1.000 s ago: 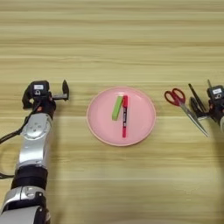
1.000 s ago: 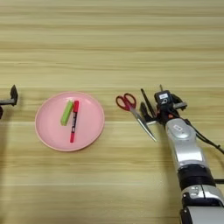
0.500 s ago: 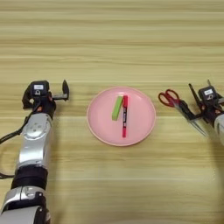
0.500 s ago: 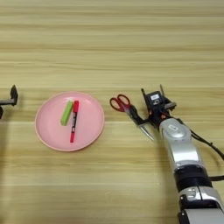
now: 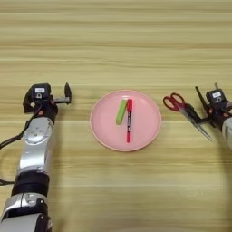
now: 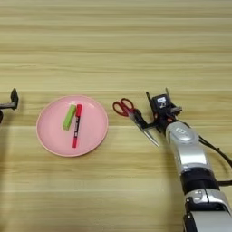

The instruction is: Move the objects on the table

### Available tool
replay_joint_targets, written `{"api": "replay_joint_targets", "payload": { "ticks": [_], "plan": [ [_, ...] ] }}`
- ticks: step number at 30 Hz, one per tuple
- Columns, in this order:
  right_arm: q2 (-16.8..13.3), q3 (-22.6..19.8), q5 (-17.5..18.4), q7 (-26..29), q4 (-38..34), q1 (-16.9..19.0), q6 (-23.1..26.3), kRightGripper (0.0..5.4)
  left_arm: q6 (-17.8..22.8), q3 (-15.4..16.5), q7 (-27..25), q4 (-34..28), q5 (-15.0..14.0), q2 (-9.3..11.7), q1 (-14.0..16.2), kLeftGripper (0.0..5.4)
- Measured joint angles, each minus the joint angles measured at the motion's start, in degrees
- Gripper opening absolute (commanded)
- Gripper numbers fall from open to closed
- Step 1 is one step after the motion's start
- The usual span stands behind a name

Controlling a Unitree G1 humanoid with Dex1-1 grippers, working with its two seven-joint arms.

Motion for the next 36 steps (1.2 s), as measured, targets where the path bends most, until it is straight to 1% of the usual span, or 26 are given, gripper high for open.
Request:
{"api": "replay_joint_targets", "payload": {
  "ticks": [2, 10, 13, 32, 36],
  "plan": [
    [0.01, -0.15, 0.61, 0.29, 0.47, -0.22, 0.06, 5.40, 0.00, 0.01, 0.00, 0.00, -0.01, 0.00, 0.00, 5.38],
    [0.03, -0.29, 0.98, 0.96, 2.59, -1.19, 0.04, 5.40, -0.02, 0.30, 0.01, 0.63, -0.01, 0.15, -0.01, 5.38],
    [0.03, -0.40, 1.62, 1.19, 2.98, -1.29, 0.08, 5.40, -0.03, 0.46, 0.01, 0.76, -0.01, 0.22, -0.01, 5.38],
    [-0.16, 0.01, 1.75, 1.10, 4.79, -2.40, 0.08, 5.40, -0.05, 0.83, 0.00, 1.06, -0.08, 0.22, -0.01, 5.38],
    [-0.26, 0.34, 1.74, 1.14, 4.96, -2.55, 0.09, 4.94, -0.05, 0.83, 0.00, 1.06, -0.08, 0.22, -0.01, 5.40]
  ]
}}
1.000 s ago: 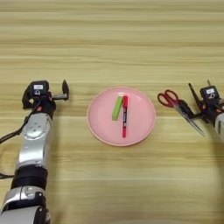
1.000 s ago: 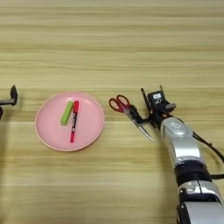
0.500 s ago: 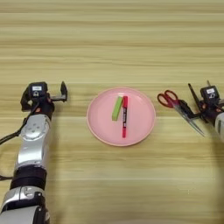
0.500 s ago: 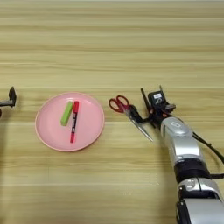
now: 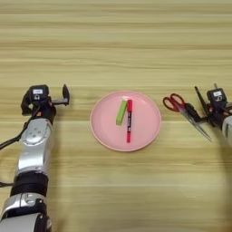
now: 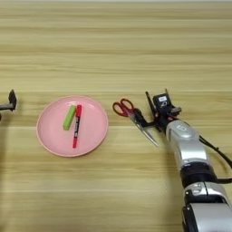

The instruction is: Move the objects on the table

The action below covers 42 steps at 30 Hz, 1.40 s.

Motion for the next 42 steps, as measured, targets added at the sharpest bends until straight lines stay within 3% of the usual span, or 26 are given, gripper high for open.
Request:
{"api": "replay_joint_targets", "payload": {
  "ticks": [42],
  "plan": [
    [-0.67, 0.94, -0.04, -0.29, 2.69, -1.82, 0.08, 1.10, 0.01, 0.00, -0.02, -0.02, -0.05, 0.06, 0.00, 5.40]
  ]
}}
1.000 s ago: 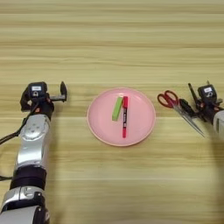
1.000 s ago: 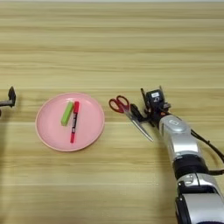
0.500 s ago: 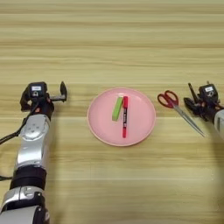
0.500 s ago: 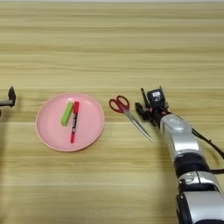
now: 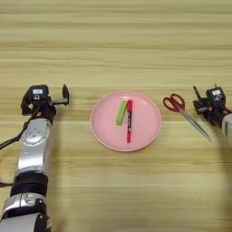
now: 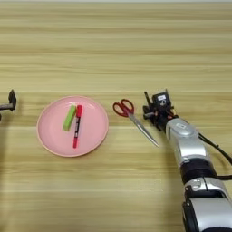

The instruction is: Move the objects on the table

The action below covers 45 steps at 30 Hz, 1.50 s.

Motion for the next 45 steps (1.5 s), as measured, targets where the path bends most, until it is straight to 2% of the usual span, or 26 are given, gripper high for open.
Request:
{"api": "replay_joint_targets", "payload": {
  "ticks": [8, 25, 29, 37, 45],
  "plan": [
    [-0.02, 0.05, -0.10, -0.05, -0.52, 0.38, 0.00, 0.32, 0.00, 0.01, 0.00, 0.00, -0.01, 0.01, 0.00, 5.40],
    [-0.06, -0.27, -0.07, -0.41, -3.26, 1.66, 1.22, 0.30, 0.00, 0.02, 0.00, 0.00, -0.03, 0.04, 0.00, 5.40],
    [0.12, -0.57, 0.17, -0.24, -8.02, 3.88, 3.40, 0.30, -0.02, 0.04, 0.00, -0.01, -0.04, 0.12, -0.01, 5.40],
    [1.77, 0.53, 0.41, -0.03, -20.40, 8.25, 10.82, 0.25, -0.04, 0.11, 0.00, -0.01, -0.22, 0.23, -0.05, 5.40],
    [3.20, 2.11, 0.41, 0.01, -28.81, 9.07, 14.96, 0.25, -0.04, 0.13, 0.00, -0.01, -0.30, 0.26, -0.05, 5.40]
  ]
}}
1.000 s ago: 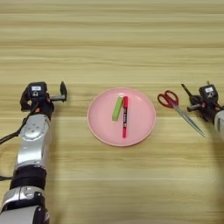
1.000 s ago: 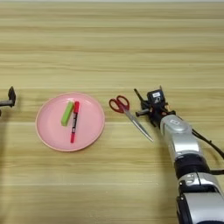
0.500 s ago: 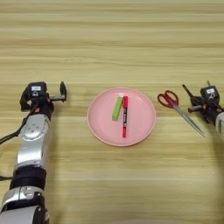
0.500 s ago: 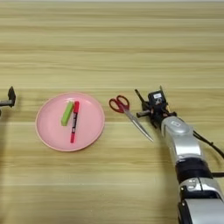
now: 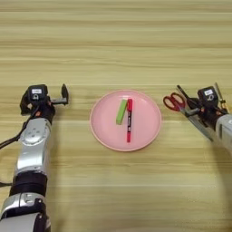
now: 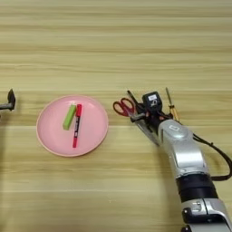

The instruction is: Move the objects on the table

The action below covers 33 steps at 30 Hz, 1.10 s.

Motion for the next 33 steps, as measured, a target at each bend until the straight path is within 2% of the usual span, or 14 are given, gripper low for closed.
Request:
{"api": "replay_joint_targets", "payload": {
  "ticks": [10, 16, 23, 28, 33],
  "plan": [
    [0.30, 0.55, 0.00, 0.06, -5.78, 1.32, 2.57, 0.25, 0.00, 0.01, 0.01, 0.00, -0.02, 0.03, 0.00, 5.40],
    [2.27, 4.79, 0.10, 1.44, -11.32, 2.73, 5.11, 0.25, 0.00, 0.00, 0.01, 0.00, -0.03, 0.07, 0.00, 5.40],
    [3.05, 7.80, 0.16, 2.58, -15.39, 3.90, 7.55, 0.25, 0.00, 0.00, 0.03, 0.00, -0.03, 0.07, 0.00, 5.40],
    [3.50, 10.10, 0.48, 3.35, -16.07, 5.03, 8.48, 0.25, 0.00, 0.00, 0.02, 0.00, -0.04, 0.07, -0.01, 5.40],
    [3.55, 10.64, 0.47, 3.48, -15.61, 5.10, 8.55, 0.25, 0.00, 0.00, 0.03, 0.00, -0.05, 0.07, -0.01, 5.40]
  ]
}}
